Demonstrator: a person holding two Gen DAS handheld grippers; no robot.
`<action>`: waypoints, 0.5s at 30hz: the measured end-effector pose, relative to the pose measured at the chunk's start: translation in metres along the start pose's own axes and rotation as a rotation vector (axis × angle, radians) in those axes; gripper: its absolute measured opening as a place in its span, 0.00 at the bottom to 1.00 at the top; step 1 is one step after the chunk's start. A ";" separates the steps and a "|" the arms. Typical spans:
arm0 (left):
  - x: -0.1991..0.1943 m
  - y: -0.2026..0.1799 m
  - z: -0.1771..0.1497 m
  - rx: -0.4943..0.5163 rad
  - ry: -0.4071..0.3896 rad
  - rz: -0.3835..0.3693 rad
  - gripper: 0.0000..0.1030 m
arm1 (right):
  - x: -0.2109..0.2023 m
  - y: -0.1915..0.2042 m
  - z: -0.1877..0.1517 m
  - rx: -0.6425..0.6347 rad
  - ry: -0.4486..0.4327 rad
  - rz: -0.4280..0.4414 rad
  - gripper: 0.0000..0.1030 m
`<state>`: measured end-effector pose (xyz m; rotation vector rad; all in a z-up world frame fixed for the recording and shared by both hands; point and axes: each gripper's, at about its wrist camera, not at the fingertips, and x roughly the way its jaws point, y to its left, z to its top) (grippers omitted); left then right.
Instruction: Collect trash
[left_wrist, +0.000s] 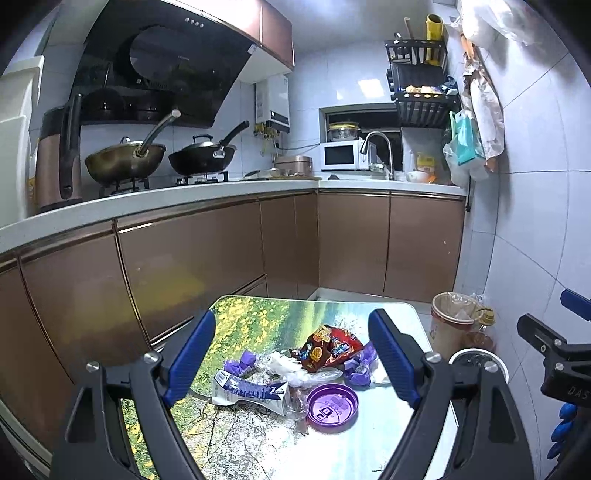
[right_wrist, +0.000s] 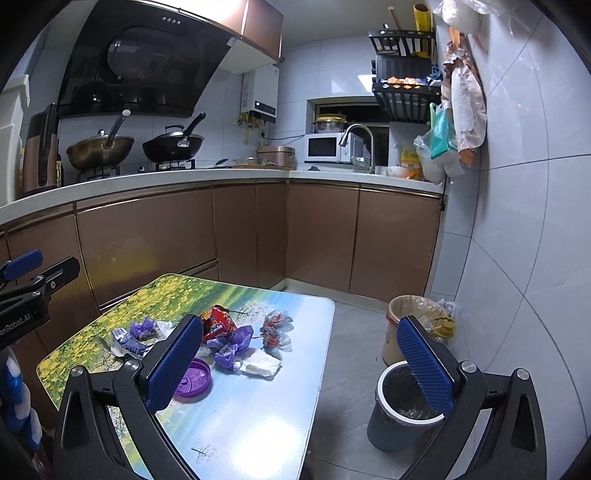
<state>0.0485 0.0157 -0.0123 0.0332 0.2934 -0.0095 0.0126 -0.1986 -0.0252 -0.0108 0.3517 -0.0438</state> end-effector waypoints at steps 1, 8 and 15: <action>0.003 0.001 0.000 0.000 0.005 -0.001 0.82 | 0.003 0.001 -0.001 0.000 0.002 0.003 1.00; 0.027 0.007 -0.005 -0.007 0.044 -0.016 0.82 | 0.024 0.003 -0.003 -0.007 0.011 0.019 1.00; 0.050 0.020 -0.012 -0.028 0.080 -0.018 0.82 | 0.048 0.001 -0.009 0.005 0.044 0.047 1.00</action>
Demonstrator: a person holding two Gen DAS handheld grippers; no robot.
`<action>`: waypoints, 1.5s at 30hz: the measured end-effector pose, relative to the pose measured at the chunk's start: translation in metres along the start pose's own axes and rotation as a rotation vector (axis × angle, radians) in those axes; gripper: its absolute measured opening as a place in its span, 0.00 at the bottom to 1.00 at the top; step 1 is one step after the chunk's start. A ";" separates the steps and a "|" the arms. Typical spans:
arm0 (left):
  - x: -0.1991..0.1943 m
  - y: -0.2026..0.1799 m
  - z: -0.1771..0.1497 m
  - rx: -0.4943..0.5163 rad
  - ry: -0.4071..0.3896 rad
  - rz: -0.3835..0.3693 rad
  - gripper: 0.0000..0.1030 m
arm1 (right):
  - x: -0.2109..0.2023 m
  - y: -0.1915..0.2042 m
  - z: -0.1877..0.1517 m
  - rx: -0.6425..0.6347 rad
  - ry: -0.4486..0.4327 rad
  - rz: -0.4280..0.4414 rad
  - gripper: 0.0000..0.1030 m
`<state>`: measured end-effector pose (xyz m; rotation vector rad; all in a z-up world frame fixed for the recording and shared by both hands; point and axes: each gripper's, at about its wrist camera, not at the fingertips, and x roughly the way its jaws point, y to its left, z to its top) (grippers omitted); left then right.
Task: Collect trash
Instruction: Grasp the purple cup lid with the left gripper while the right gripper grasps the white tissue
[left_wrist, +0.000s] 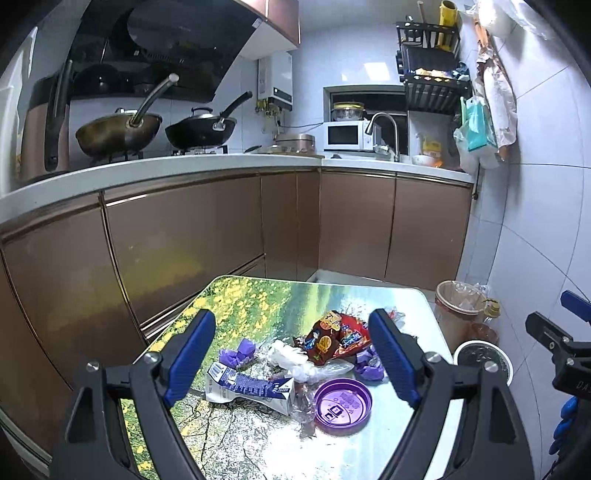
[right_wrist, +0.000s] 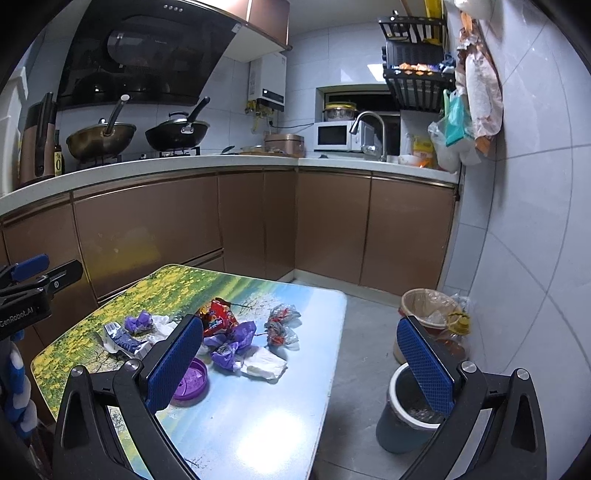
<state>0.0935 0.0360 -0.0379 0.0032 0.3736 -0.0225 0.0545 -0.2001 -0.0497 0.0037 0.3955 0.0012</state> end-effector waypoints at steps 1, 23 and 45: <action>0.003 0.001 0.000 -0.001 0.003 -0.001 0.82 | 0.005 -0.001 -0.001 0.001 0.011 0.010 1.00; 0.122 0.001 -0.112 -0.234 0.571 -0.313 0.45 | 0.183 -0.009 -0.056 -0.062 0.426 0.408 0.67; 0.178 -0.012 -0.121 -0.371 0.779 -0.257 0.04 | 0.258 0.012 -0.073 -0.256 0.544 0.559 0.49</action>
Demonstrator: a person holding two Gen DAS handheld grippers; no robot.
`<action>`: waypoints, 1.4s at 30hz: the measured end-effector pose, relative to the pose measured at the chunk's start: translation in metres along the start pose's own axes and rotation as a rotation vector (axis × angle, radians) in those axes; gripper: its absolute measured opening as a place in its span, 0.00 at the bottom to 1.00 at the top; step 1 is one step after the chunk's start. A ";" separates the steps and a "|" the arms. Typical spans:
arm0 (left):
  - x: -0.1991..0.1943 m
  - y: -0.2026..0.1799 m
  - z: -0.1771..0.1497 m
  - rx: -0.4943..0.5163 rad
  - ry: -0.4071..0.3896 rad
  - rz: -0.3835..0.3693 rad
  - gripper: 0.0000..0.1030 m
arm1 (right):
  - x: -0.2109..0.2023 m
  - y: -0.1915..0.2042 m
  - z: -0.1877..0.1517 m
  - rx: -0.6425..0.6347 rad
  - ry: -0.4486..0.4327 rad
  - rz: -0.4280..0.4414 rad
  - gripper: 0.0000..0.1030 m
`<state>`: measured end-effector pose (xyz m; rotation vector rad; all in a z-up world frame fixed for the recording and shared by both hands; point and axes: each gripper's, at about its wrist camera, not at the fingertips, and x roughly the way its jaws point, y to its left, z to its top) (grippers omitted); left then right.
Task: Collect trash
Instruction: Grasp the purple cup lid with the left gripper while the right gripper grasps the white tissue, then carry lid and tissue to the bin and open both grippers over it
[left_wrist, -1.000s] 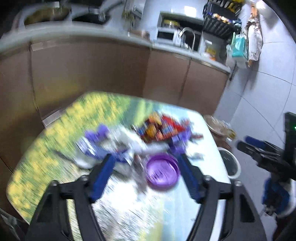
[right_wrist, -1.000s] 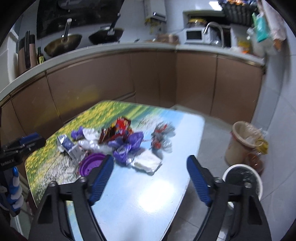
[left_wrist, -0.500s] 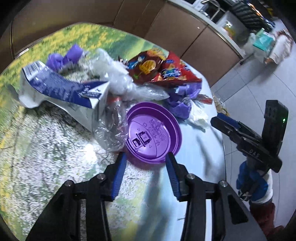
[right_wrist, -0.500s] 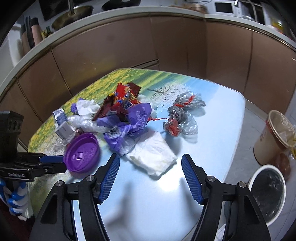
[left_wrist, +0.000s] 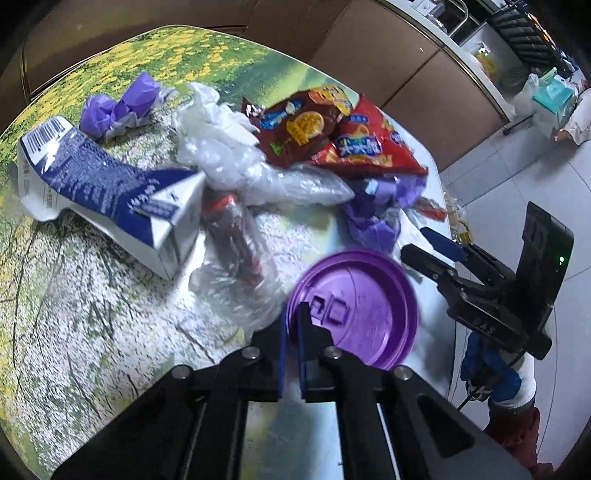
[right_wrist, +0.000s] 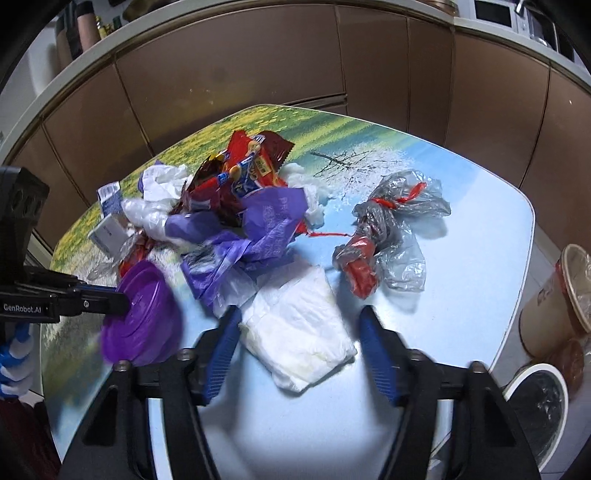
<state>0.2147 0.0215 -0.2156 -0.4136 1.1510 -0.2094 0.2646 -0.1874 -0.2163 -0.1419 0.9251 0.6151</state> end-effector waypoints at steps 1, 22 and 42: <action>-0.001 -0.002 -0.002 0.007 0.002 0.004 0.04 | -0.002 0.004 -0.004 -0.008 0.000 -0.007 0.43; -0.034 -0.038 -0.093 0.207 0.014 0.063 0.04 | -0.047 0.062 -0.065 0.096 -0.005 -0.013 0.10; 0.021 -0.252 -0.014 0.540 -0.048 -0.055 0.03 | -0.176 -0.131 -0.130 0.542 -0.232 -0.402 0.09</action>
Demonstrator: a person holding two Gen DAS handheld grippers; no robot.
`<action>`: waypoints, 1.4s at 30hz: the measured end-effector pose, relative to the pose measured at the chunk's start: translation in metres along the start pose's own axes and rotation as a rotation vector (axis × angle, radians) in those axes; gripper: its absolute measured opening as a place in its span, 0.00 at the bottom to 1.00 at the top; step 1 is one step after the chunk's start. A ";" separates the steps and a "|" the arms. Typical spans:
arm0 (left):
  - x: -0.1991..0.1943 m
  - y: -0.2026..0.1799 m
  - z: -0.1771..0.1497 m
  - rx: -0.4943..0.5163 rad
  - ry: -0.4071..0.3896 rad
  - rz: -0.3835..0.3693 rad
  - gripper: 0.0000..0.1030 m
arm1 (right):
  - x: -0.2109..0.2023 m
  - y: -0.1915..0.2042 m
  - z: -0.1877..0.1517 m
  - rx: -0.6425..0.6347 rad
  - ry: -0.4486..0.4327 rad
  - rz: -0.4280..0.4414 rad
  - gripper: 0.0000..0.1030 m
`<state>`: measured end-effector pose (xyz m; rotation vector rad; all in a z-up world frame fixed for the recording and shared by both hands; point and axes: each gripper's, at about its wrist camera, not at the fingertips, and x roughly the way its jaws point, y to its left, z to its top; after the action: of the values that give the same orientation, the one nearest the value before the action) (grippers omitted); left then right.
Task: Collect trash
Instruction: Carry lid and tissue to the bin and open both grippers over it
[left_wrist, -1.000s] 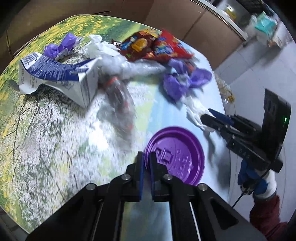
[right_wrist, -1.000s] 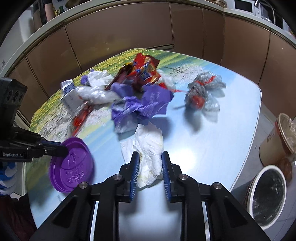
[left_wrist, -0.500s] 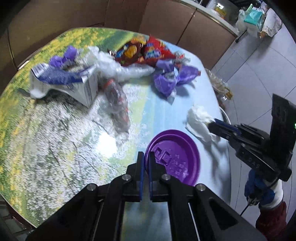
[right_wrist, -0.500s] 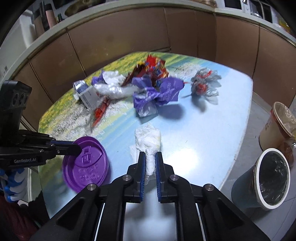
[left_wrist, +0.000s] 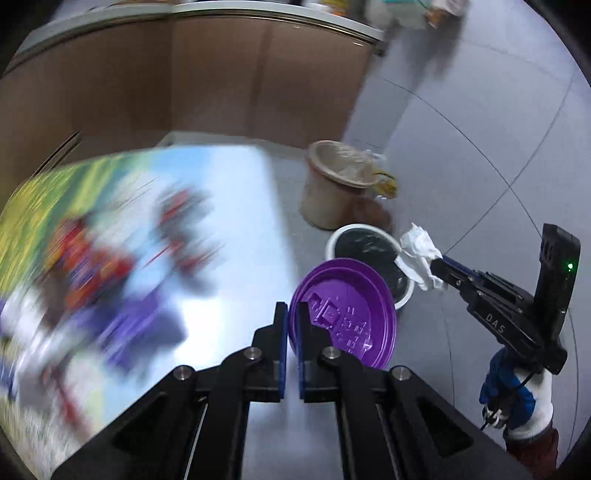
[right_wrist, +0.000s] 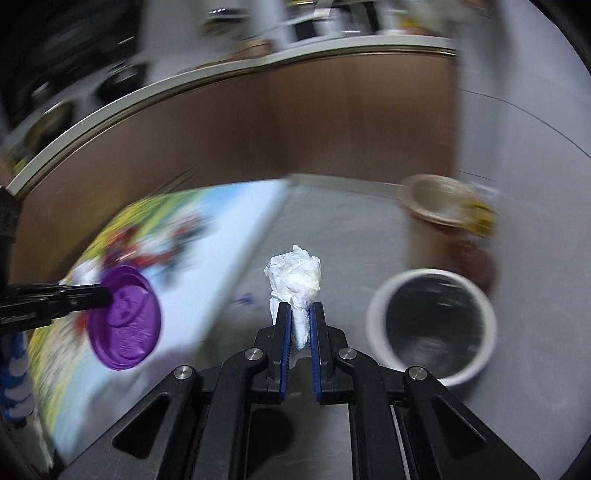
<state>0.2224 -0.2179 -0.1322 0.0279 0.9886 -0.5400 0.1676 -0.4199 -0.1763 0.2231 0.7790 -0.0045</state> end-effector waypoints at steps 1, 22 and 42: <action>0.014 -0.015 0.010 0.018 0.007 -0.008 0.03 | 0.004 -0.020 0.004 0.028 -0.002 -0.045 0.09; 0.234 -0.134 0.092 0.079 0.166 -0.114 0.06 | 0.070 -0.154 0.034 0.234 0.000 -0.250 0.31; 0.149 -0.111 0.106 0.046 -0.007 -0.155 0.09 | -0.031 -0.066 0.035 0.094 -0.130 -0.236 0.46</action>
<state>0.3201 -0.4052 -0.1675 -0.0098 0.9765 -0.7040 0.1642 -0.4943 -0.1436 0.2170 0.6726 -0.2768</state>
